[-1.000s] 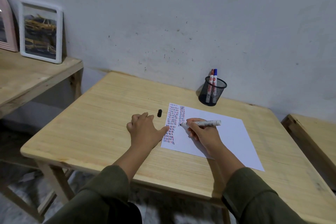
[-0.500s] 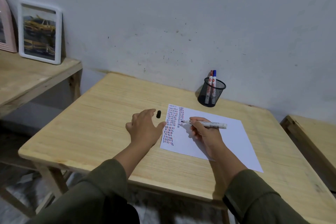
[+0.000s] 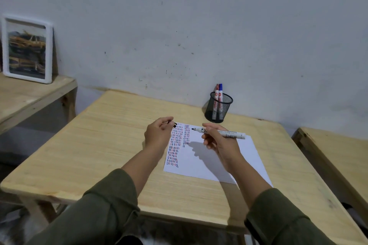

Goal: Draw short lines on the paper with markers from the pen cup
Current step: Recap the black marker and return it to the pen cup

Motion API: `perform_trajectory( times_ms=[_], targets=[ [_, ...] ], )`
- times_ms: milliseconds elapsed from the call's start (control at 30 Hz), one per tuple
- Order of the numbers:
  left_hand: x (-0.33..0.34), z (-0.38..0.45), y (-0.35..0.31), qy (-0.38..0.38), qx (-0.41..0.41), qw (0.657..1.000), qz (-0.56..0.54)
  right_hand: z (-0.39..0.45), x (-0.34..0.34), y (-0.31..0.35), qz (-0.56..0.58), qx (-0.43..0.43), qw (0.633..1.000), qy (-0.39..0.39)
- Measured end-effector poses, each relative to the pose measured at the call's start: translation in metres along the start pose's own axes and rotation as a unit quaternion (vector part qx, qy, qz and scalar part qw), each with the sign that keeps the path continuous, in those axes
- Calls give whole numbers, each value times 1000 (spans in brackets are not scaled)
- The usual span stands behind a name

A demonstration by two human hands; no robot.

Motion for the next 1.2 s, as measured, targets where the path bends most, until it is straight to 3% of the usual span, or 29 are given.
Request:
perform_trajectory(
  times_ms=[100, 200, 533, 933, 1133, 1200],
  targets=[
    [17, -9, -12, 71, -56, 982, -164, -3, 8, 15, -7, -23, 1000, 16],
    [26, -20, -25, 100, -71, 971, -203, -5, 14, 27, -10, -42, 999, 26],
    [37, -41, -49, 157, -86, 954, -243, -12, 7, 45, -24, -76, 997, 22],
    [41, -57, -65, 181, -87, 959, -199, -20, 3, 56, -71, -91, 992, 53],
    [51, -64, -71, 175, -72, 953, -239, -20, -2, 52, 48, -66, 997, 10],
    [52, -66, -67, 171, -65, 956, -231, -22, -5, 49, 34, -59, 998, 10]
  ],
)
Point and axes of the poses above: each hand's wrist, its own z-axis towards the middle knuckle, its own x-axis out of the palm, y = z × x, the point moved 5 cm from there along z, towards the middle knuckle, and after that the axes turned 10 degrees about z, right-handed, at the moved point
